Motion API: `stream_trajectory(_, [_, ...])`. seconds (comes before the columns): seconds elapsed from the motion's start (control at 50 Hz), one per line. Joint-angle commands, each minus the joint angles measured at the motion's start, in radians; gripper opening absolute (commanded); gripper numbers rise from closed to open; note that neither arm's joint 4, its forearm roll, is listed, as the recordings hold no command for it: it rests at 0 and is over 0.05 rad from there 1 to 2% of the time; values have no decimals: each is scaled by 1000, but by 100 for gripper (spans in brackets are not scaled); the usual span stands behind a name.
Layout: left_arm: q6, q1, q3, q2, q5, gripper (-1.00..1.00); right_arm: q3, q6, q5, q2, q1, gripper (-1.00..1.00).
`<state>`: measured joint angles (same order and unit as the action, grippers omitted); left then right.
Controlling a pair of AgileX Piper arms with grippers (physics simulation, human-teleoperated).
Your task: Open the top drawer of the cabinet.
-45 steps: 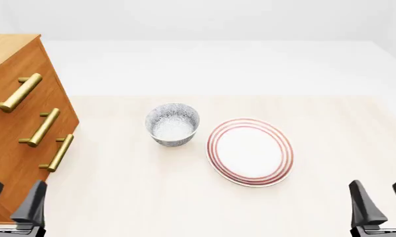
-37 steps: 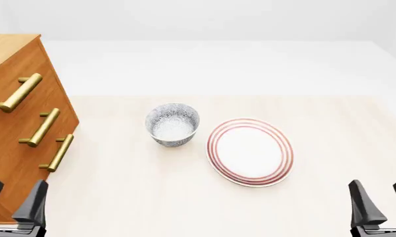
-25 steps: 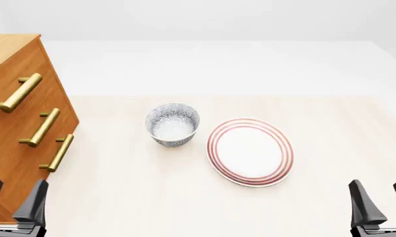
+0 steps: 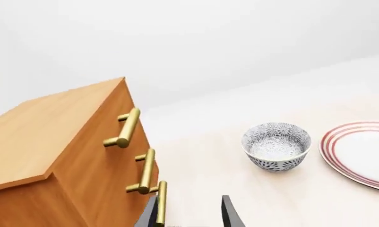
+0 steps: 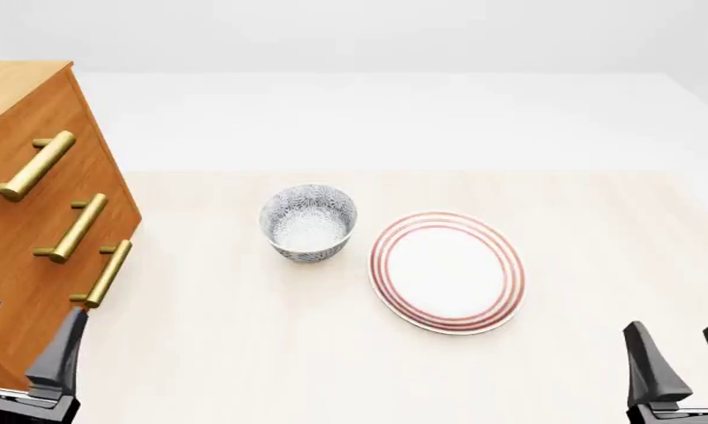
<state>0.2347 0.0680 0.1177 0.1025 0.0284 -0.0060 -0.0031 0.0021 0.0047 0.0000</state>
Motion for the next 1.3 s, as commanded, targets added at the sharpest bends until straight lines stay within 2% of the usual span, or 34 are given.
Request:
stream_trajectory(0.02, [106,-3,35,69,11,100,0,0,-1,0,0,100])
stream_trajectory(0.1, [121,1,66,84,24,100,1,0,-1,1,0,100])
stream_trajectory(0.32, [273,-25,100,205,-17,100,1,0,-2,1,0,100])
stream_trajectory(0.48, [369,-31,150,279,-15,100,1,0,-2,1,0,100])
stream_trajectory(0.52, [375,-26,162,291,-13,100,1,0,-2,1,0,100])
stream_trajectory(0.6, [446,-39,171,318,-12,100,1,0,-2,1,0,100])
stream_trajectory(0.7, [486,-41,197,331,6,100,1,0,-2,1,0,100])
stream_trajectory(0.72, [515,-41,203,345,4,100,1,0,-2,1,0,100])
stream_trajectory(0.94, [650,-73,231,376,15,100,1,0,-2,1,0,100])
stream_trajectory(0.96, [699,-95,211,379,0,100,1,0,-2,1,0,100])
stream_trajectory(0.98, [720,-98,204,384,-9,100,1,0,-2,1,0,100])
stream_trajectory(1.06, [732,-89,235,401,-2,100,1,0,-2,1,0,100])
stream_trajectory(1.16, [802,-100,231,423,-25,100,1,0,-2,1,0,100])
stream_trajectory(1.3, [823,-95,262,451,-23,100,1,0,-2,1,0,100])
